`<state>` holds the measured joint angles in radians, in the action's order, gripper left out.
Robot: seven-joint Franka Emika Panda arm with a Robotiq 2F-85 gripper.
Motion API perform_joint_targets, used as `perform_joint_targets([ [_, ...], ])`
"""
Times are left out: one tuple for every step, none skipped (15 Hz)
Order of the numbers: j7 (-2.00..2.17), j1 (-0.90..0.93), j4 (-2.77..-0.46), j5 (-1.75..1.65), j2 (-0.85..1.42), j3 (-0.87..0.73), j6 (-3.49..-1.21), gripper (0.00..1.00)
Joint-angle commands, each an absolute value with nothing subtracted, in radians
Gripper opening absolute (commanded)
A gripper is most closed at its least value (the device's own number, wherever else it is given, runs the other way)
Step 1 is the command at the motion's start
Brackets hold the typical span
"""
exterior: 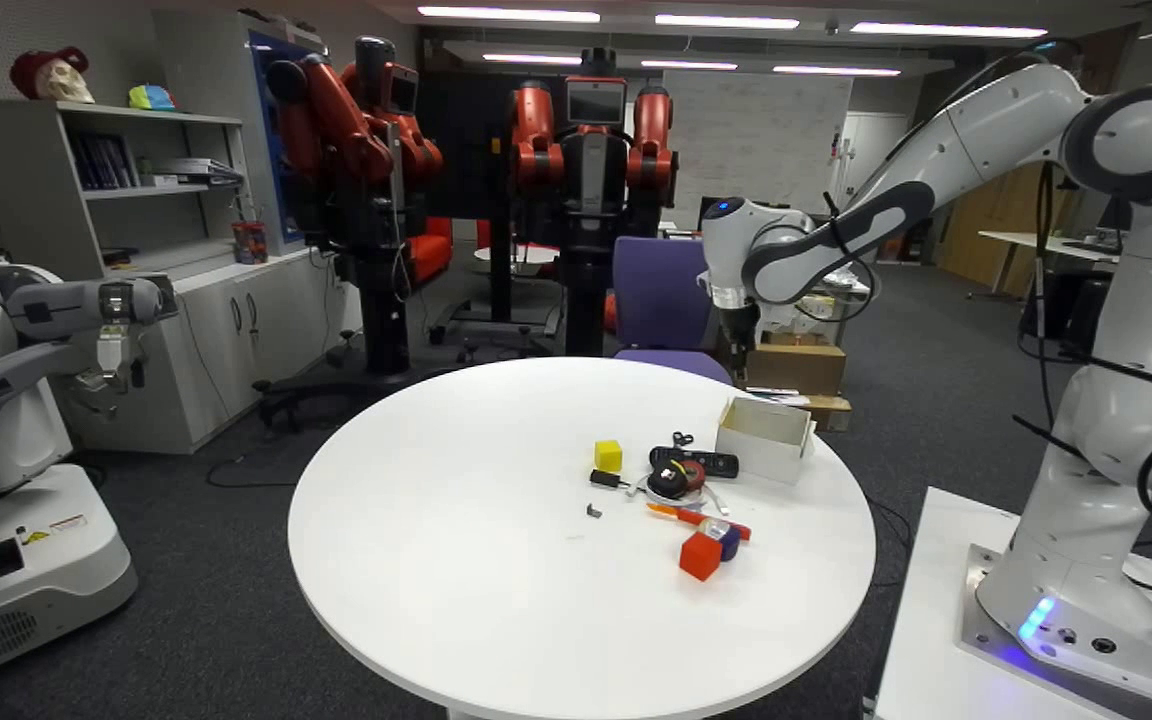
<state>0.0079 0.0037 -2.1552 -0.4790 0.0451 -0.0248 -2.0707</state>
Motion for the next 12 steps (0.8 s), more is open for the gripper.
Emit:
perform_joint_targets([
  [-0.011,0.006,-2.161,-0.478,0.048,-0.012,-2.073,1.00],
  [-0.018,0.011,-2.165,-0.478,0.050,-0.008,-2.077,1.00],
  [-0.022,0.012,-2.168,-0.478,0.051,-0.006,-2.079,1.00],
  [-0.027,0.012,-2.168,-0.478,0.052,-0.006,-2.079,1.00],
  [-0.030,0.012,-2.179,-0.484,0.058,-0.006,-2.097,1.00],
  [-0.049,0.011,-2.181,-0.485,0.072,-0.006,-2.107,1.00],
  [-0.064,0.010,-2.180,-0.490,0.091,-0.007,-2.119,1.00],
  [-0.047,0.010,-2.172,-0.507,0.128,-0.008,-2.136,1.00],
  [-0.044,0.010,-2.163,-0.515,0.161,-0.010,-2.149,1.00],
  [-0.047,0.009,-2.152,-0.516,0.198,-0.012,-2.173,1.00],
  [-0.049,0.006,-2.139,-0.507,0.237,-0.015,-2.213,1.00],
  [-0.051,0.005,-2.127,-0.503,0.269,-0.018,-2.244,1.00],
])
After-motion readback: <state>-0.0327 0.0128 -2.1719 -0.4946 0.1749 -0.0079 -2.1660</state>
